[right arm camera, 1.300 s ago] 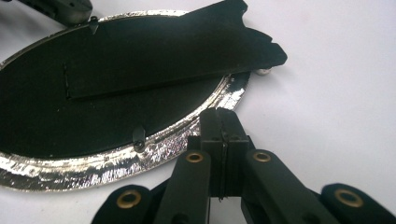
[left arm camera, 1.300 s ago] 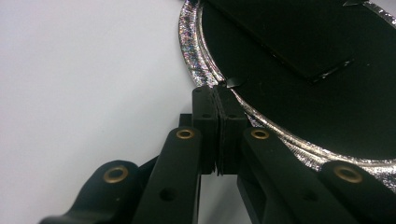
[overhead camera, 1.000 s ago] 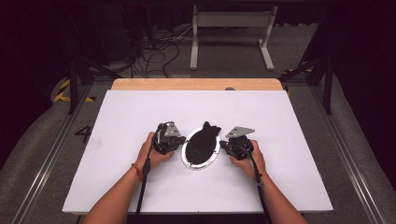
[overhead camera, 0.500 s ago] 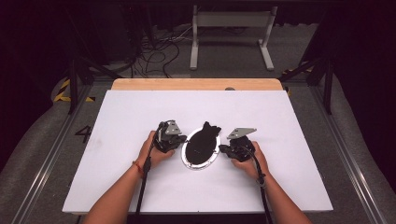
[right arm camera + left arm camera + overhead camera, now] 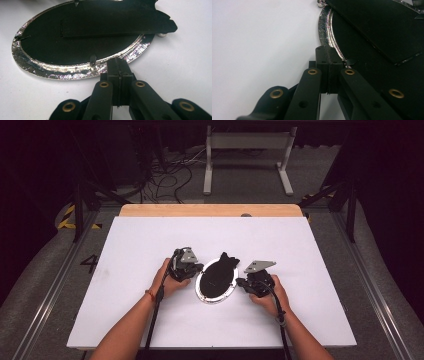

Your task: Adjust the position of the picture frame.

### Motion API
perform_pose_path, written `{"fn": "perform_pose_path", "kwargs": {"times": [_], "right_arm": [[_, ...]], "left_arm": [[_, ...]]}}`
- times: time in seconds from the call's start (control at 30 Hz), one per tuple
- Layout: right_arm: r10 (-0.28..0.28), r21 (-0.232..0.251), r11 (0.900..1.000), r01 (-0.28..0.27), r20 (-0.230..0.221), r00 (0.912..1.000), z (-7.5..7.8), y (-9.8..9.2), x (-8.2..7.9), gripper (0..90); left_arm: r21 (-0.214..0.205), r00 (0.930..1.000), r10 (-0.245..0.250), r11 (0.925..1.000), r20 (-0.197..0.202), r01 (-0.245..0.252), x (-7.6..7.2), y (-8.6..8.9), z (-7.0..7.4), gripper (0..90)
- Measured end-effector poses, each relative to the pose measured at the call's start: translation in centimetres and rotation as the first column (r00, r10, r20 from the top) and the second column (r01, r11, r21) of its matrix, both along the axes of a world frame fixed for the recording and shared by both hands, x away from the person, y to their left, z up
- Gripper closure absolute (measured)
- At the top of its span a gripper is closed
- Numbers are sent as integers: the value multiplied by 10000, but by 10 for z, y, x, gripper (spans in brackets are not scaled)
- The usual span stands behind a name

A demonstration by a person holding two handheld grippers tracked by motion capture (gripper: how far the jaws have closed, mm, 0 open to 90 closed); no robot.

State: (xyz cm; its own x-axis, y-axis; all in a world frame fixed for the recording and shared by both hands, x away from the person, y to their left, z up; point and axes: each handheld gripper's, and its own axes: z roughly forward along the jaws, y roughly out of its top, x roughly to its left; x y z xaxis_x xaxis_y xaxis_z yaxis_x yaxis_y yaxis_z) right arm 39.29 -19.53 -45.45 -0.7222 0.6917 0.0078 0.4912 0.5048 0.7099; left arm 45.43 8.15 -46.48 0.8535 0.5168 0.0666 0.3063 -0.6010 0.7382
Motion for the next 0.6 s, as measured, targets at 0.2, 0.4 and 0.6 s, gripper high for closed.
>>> {"fn": "perform_pose_path", "kwargs": {"times": [0.2,0.4,0.6], "right_arm": [[-109,-342,9993,126,495,9987,3,-6,9,900],[-933,-103,9954,955,1340,9866,7,-19,40,900],[-1658,293,9862,1632,1488,9749,1,-20,64,900]], "left_arm": [[-173,9997,256,9995,28,-256,-13,7,7,875],[-638,9976,-686,9956,-25,683,-59,24,20,900],[-549,9828,-1822,9821,-310,1803,-106,17,11,900]]}}
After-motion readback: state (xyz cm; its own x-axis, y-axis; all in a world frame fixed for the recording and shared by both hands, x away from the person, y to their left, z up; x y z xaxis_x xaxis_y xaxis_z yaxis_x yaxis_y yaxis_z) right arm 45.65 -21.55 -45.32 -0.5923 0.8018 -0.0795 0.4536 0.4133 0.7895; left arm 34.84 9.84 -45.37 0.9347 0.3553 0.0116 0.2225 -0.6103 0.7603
